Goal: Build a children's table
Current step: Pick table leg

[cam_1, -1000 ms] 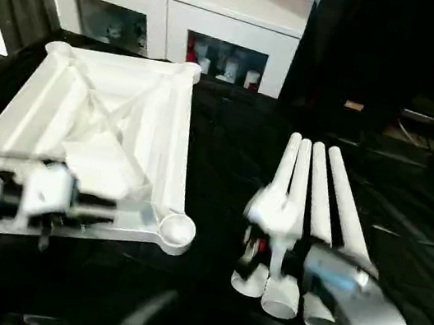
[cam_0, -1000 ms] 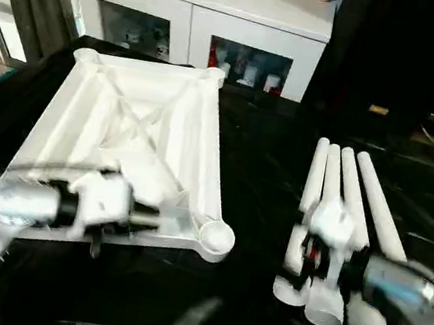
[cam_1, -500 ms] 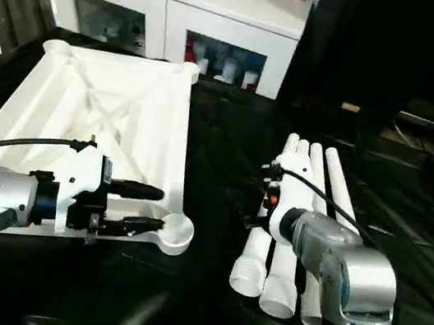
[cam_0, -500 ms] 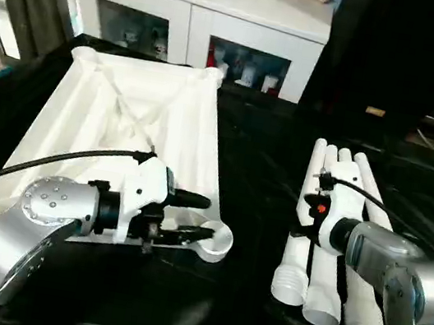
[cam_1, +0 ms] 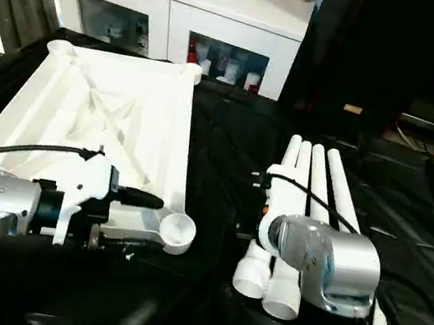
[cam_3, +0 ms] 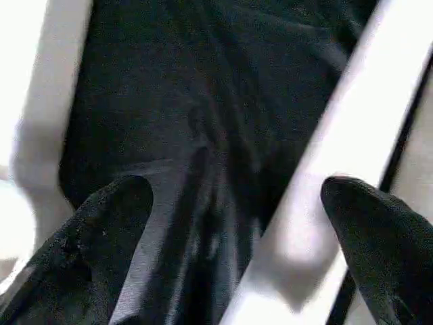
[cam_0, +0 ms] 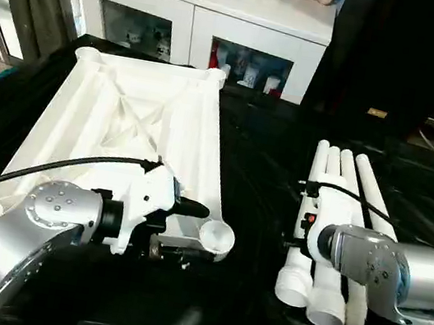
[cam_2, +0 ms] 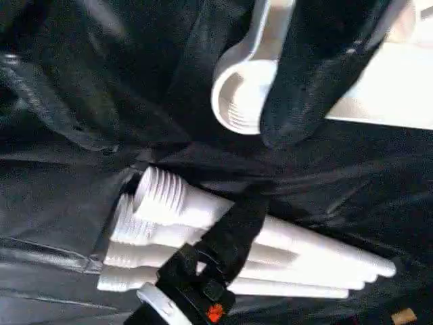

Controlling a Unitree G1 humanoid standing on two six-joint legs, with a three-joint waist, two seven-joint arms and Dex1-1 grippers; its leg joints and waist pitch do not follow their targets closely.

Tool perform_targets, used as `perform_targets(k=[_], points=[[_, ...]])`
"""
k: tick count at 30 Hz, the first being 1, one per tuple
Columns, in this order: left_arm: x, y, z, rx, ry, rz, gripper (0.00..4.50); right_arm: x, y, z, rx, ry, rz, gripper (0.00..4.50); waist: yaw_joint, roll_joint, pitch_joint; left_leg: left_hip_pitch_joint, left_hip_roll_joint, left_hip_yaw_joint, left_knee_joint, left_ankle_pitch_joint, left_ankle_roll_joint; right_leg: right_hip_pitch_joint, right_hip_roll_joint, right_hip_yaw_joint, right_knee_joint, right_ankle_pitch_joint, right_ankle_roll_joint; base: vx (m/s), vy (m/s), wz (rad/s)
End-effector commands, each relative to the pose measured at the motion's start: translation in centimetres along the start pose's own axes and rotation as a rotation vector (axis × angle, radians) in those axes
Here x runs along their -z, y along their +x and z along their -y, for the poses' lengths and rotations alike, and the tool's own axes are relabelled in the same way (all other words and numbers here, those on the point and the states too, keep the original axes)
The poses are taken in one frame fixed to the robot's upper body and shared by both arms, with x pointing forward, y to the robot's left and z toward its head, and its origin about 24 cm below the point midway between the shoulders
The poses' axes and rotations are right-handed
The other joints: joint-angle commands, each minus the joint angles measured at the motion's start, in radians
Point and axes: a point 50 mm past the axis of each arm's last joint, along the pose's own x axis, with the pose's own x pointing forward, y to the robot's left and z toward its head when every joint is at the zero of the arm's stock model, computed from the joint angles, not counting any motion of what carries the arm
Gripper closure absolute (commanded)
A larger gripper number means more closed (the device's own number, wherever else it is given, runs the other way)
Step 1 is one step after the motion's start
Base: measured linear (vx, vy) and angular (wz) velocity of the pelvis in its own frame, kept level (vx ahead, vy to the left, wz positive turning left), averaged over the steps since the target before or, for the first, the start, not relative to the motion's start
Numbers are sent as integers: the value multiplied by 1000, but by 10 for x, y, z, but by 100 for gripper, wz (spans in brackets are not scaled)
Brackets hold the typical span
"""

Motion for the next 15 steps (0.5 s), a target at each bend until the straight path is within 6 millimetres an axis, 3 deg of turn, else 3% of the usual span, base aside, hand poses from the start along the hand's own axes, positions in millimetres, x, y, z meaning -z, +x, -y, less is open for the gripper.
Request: perform_targets(k=[1, 4, 15], points=[[-5, 1, 2, 10, 23, -3, 38, 0, 0, 6, 39, 27, -15, 0, -2, 16, -48, 9, 53, -20, -80, -149, -71, 38, -120, 81, -93, -267, 1, 0, 0, 0], [1, -1, 3, 12, -7, -27, 4, -2, -2, 5, 50, 27, -4, 0, -1, 17, -48, 10, 53, -21, -81, -157, -73, 37, -119, 81, -94, -279, 9, 0, 0, 0], [11, -4, 2, 4, -47, -39, 1, -10, -10, 11, 98, 31, 45, 0, -3, 16, -49, 9, 53, -20, -81, -138, -78, 38, -118, 81, -89, -233, 6, 0, 0, 0]])
